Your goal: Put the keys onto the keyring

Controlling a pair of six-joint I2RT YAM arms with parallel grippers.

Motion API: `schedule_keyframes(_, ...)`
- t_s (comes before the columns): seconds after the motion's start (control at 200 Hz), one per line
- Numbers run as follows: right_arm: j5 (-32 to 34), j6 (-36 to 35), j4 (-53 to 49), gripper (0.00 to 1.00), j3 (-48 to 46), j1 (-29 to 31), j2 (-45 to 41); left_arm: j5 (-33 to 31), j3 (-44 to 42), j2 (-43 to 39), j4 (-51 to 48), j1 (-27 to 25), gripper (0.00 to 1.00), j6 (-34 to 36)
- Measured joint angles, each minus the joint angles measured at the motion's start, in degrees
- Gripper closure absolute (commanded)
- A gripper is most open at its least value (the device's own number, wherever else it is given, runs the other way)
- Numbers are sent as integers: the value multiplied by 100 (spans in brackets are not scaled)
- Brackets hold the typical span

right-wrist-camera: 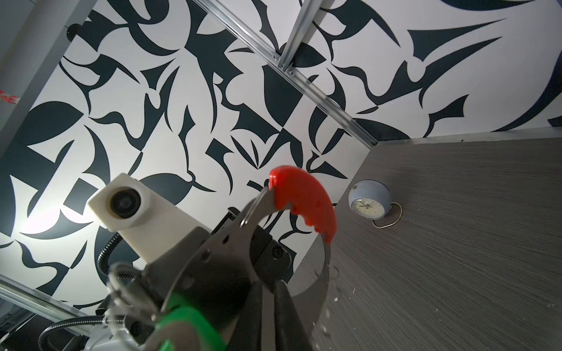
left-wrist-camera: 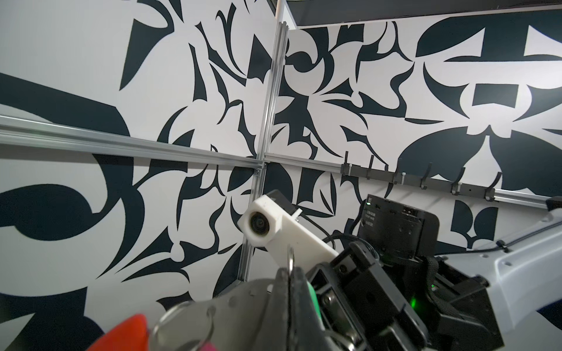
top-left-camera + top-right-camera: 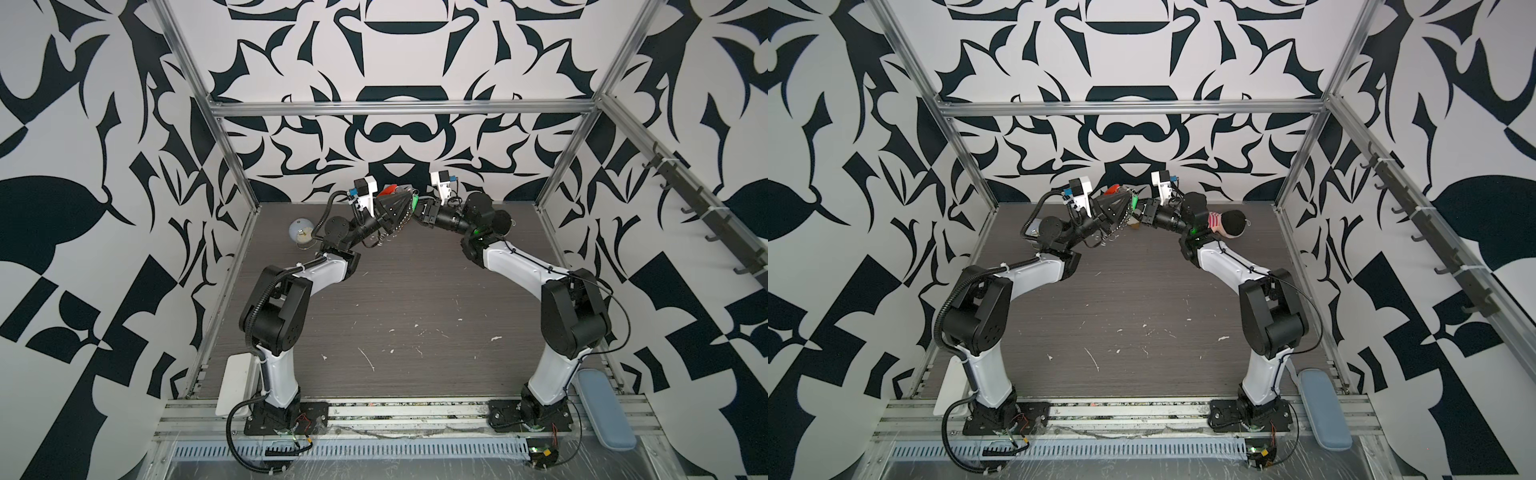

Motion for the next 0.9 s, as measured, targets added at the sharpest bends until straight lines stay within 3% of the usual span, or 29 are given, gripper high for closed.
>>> schedule_keyframes(0.42, 131, -656, -776, 76, -203, -553, -723, 7, 2, 0, -7, -11, 100, 2)
schedule_keyframes(0.67, 168, -1263, -1388, 69, -48, -575, -931, 116, 85, 2, -9, -11, 100, -122)
schedule_keyframes(0.9, 107, -1349, -1370, 66, -13, -575, -955, 179, 107, 2, -7, -11, 100, -181)
